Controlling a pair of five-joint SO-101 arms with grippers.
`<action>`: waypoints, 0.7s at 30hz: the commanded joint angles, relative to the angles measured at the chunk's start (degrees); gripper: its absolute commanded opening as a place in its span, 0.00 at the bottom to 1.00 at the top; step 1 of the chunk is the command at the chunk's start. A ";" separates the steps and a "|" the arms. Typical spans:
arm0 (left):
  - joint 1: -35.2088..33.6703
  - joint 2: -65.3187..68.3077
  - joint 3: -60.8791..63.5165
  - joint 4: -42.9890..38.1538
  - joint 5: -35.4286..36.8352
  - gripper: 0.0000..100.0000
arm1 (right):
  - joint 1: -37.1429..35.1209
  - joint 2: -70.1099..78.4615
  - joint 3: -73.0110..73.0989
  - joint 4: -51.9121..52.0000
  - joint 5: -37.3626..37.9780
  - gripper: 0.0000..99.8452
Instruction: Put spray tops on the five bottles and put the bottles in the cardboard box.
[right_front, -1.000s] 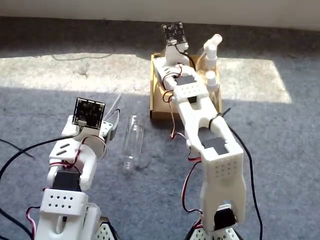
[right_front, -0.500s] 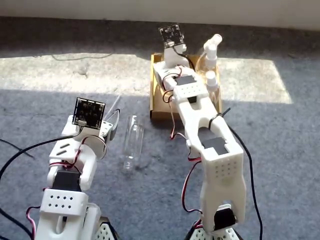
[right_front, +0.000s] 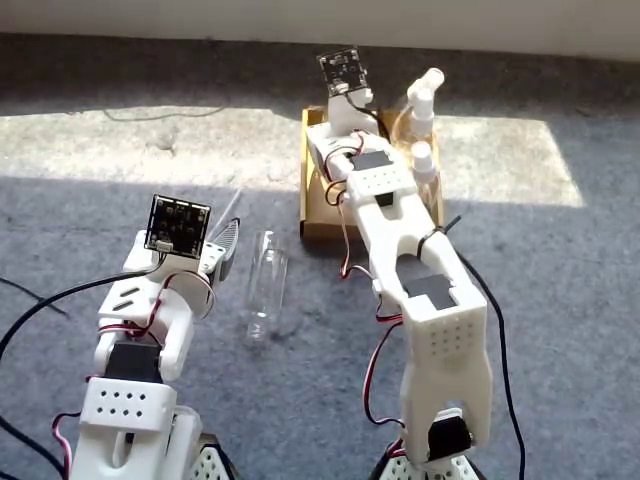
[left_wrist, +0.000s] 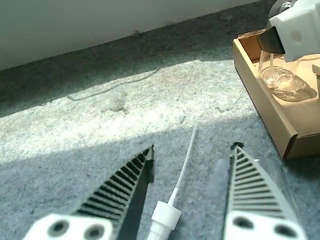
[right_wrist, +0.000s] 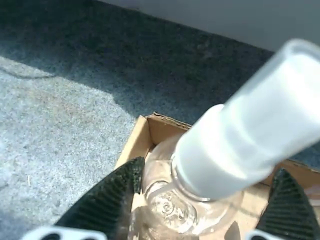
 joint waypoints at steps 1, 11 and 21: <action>-0.31 -0.48 -0.31 -1.23 -0.18 0.23 | -0.22 -1.27 -1.10 0.31 0.62 0.33; -0.31 -0.48 -0.31 -1.23 -0.18 0.23 | -0.13 -1.27 -1.10 -0.13 0.44 0.38; 0.84 -0.48 -0.31 -1.23 -0.26 0.23 | 0.13 -1.27 -1.19 -3.65 0.53 0.39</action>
